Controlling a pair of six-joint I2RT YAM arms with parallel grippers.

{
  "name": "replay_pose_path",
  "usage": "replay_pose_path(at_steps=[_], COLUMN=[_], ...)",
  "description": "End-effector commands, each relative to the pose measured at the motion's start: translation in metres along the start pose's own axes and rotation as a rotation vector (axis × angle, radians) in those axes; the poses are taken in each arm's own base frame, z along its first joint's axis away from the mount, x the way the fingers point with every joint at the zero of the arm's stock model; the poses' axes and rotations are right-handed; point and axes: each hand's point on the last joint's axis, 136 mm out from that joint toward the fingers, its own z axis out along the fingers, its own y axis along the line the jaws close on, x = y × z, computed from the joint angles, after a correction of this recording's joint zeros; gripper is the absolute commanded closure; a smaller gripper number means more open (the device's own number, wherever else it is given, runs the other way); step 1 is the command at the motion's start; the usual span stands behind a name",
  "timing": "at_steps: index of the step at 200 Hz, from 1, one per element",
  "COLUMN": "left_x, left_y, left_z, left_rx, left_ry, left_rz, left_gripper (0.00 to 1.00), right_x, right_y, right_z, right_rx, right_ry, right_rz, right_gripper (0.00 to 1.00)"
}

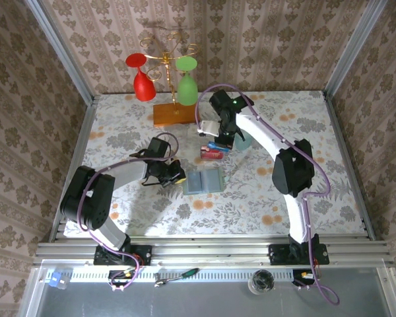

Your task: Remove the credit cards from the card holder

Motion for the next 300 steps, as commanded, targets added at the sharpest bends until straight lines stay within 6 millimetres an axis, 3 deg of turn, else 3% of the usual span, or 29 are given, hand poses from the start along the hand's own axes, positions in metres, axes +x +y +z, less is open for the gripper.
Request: replay_pose_path(at_steps=[1, 57, 127, 150, 169, 233, 300], left_x=[-0.002, -0.011, -0.011, -0.011, -0.01, -0.009, -0.009], left_y=[-0.002, 0.002, 0.004, 0.006, 0.006, 0.007, 0.006], left_z=[-0.008, -0.015, -0.021, -0.022, -0.022, -0.021, -0.019], left_rx=[0.0, -0.001, -0.005, -0.005, -0.004, 0.001, 0.012], left_ry=[-0.019, -0.035, -0.045, -0.048, -0.049, -0.052, -0.048], left_rz=[0.012, -0.009, -0.016, -0.021, -0.022, -0.024, -0.024], left_gripper=[0.97, 0.97, 0.97, 0.97, 0.97, 0.97, 0.97], right_x=[0.003, -0.011, -0.018, -0.015, -0.015, -0.02, -0.03], right_y=[-0.004, -0.031, -0.039, -0.043, -0.05, -0.066, -0.069], right_z=[-0.002, 0.001, 0.019, 0.022, 0.021, 0.013, 0.012], right_rx=[-0.049, -0.019, -0.017, -0.003, 0.033, 0.121, 0.152], right_ry=[0.019, -0.008, -0.017, 0.0, 0.009, -0.014, -0.084], right_rz=[-0.03, -0.042, -0.054, -0.049, -0.041, -0.008, 0.106], right_gripper=[1.0, 1.0, 1.0, 0.92, 0.85, 0.83, 0.8])
